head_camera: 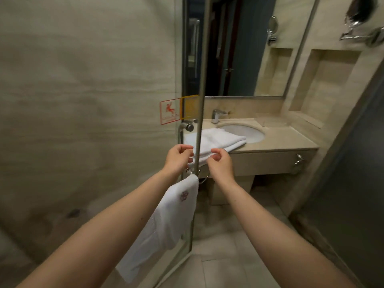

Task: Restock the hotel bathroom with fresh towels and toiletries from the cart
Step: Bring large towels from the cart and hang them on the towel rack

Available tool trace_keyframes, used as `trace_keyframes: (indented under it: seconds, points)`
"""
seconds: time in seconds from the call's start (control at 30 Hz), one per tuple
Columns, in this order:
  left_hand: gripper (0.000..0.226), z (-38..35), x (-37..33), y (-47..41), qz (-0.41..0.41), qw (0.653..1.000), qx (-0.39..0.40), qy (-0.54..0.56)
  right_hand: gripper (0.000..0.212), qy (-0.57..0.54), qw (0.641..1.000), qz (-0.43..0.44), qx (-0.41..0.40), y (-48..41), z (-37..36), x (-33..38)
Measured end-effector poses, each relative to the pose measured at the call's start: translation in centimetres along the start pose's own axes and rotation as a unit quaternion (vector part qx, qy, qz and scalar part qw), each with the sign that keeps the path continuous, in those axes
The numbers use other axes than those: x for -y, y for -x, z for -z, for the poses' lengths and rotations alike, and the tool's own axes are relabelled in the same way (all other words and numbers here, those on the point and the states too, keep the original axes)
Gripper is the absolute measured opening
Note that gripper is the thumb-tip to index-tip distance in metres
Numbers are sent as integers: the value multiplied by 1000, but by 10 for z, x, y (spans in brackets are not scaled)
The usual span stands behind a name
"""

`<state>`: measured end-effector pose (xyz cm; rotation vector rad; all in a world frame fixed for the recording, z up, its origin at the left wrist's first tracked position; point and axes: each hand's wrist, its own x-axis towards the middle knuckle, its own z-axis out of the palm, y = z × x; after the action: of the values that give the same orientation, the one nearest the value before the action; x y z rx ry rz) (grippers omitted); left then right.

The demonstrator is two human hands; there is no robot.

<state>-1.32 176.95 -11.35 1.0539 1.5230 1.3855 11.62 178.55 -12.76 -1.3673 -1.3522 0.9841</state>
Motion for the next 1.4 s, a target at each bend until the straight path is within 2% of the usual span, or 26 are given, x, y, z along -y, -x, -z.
trace_keyframes:
  seconds: [0.23,0.47,0.63,0.97,1.17,1.4]
  points:
    - [21,-78,1,-99,-1,997,78,-21,32,22,999,-18,-25,-105,35,-18]
    - [23,-144,10,-169,20,995,92,-38,29,26,998,-59,-24,-193,61,-44]
    - [26,-186,25,-228,32,997,57,-51,35,36,997,-70,15,-271,69,-66]
    - [24,-253,50,-341,93,993,-70,-21,35,100,982,-47,156,-436,86,-99]
    - [23,-267,71,-384,147,980,-132,-14,35,102,973,-40,205,-503,72,-121]
    - [26,-252,98,-443,172,967,-186,-30,33,94,956,-52,273,-569,18,-142]
